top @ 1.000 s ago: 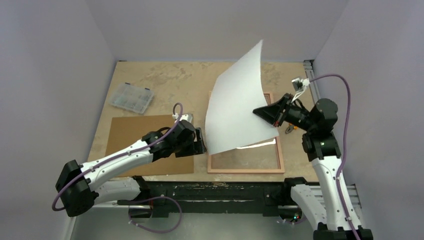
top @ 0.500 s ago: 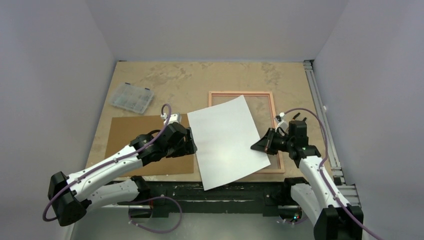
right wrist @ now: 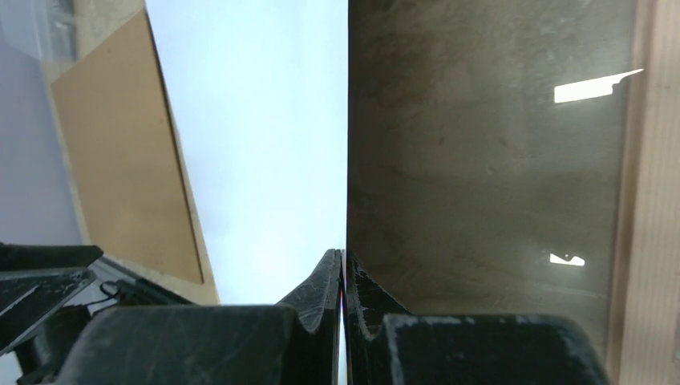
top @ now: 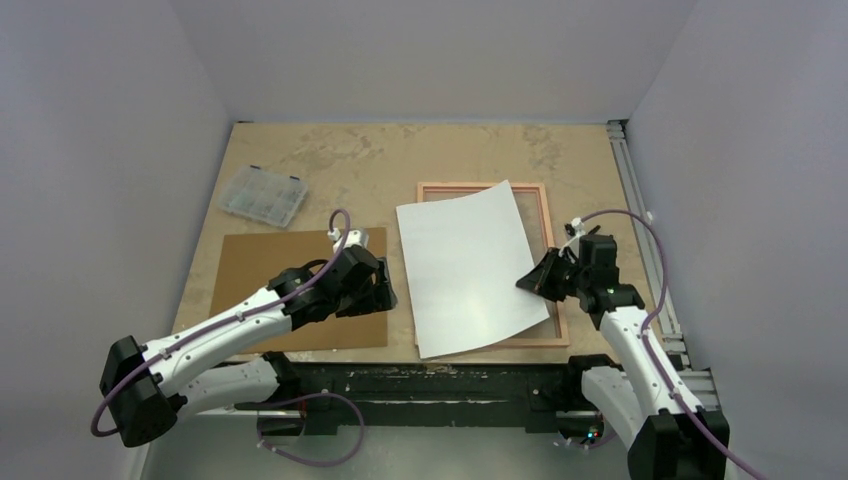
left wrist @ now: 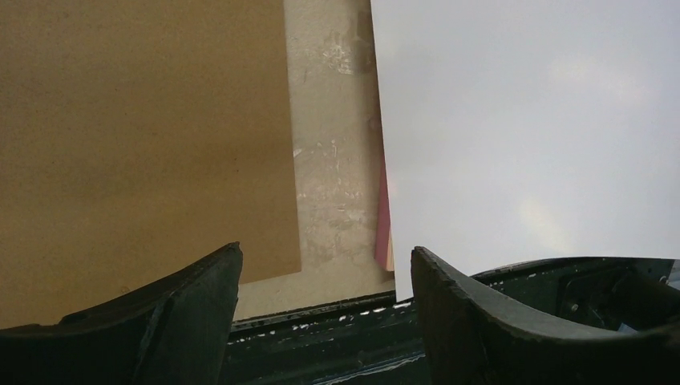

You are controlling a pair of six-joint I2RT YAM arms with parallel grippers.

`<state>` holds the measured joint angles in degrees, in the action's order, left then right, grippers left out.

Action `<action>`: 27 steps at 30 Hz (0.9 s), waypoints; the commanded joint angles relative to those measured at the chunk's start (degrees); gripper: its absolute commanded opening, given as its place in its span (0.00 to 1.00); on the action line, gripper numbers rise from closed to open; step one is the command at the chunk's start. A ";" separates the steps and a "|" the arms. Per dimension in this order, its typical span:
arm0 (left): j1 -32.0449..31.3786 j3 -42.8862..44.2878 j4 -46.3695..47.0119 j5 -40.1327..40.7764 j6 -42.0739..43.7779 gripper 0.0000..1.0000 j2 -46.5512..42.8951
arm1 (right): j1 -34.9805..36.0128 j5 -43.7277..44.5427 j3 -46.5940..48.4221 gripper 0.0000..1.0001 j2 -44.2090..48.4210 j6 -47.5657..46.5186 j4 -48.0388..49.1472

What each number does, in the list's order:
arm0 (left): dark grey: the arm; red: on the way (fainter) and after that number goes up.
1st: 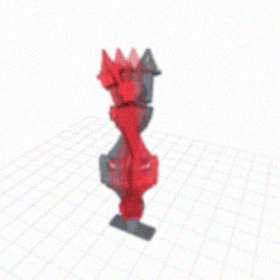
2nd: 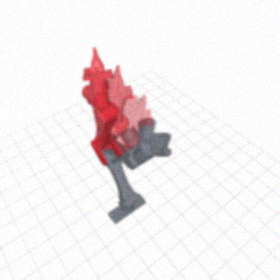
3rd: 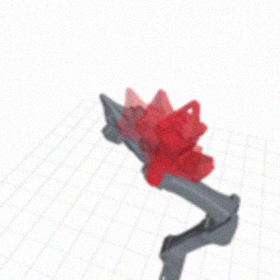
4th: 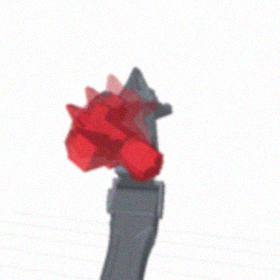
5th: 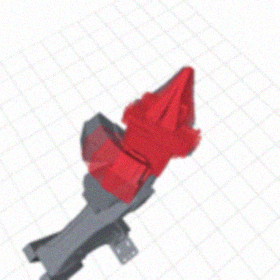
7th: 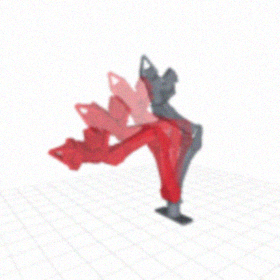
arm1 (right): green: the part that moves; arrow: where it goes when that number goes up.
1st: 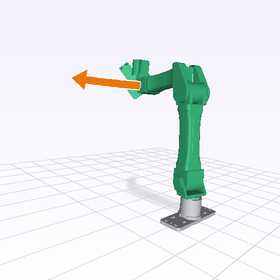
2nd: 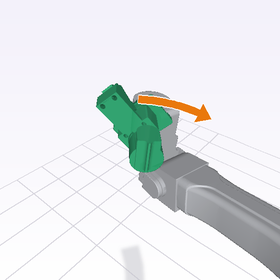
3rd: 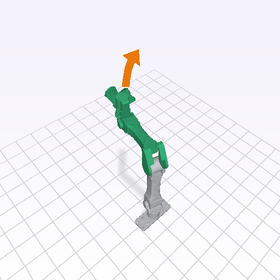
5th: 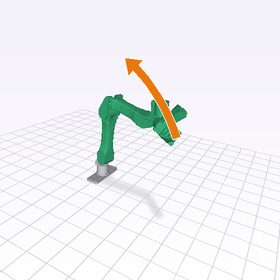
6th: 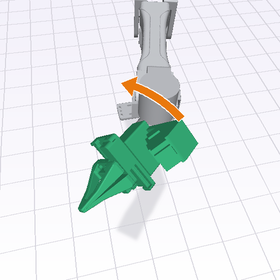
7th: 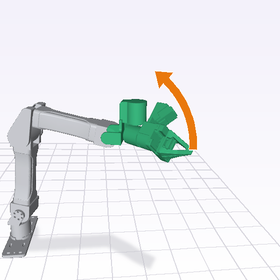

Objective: Put the photo into the frame
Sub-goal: Place the photo in the photo frame.

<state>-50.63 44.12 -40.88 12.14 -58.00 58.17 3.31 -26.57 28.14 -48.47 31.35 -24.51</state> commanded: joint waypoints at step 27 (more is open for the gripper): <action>0.18 -1.22 3.69 -2.32 -0.10 0.73 1.48 | -0.85 11.66 3.87 0.00 -0.40 0.79 1.00</action>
<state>-50.63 43.22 -38.61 10.20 -57.98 59.37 2.83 -14.92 30.24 -48.56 31.51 -25.69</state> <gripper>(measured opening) 0.738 0.001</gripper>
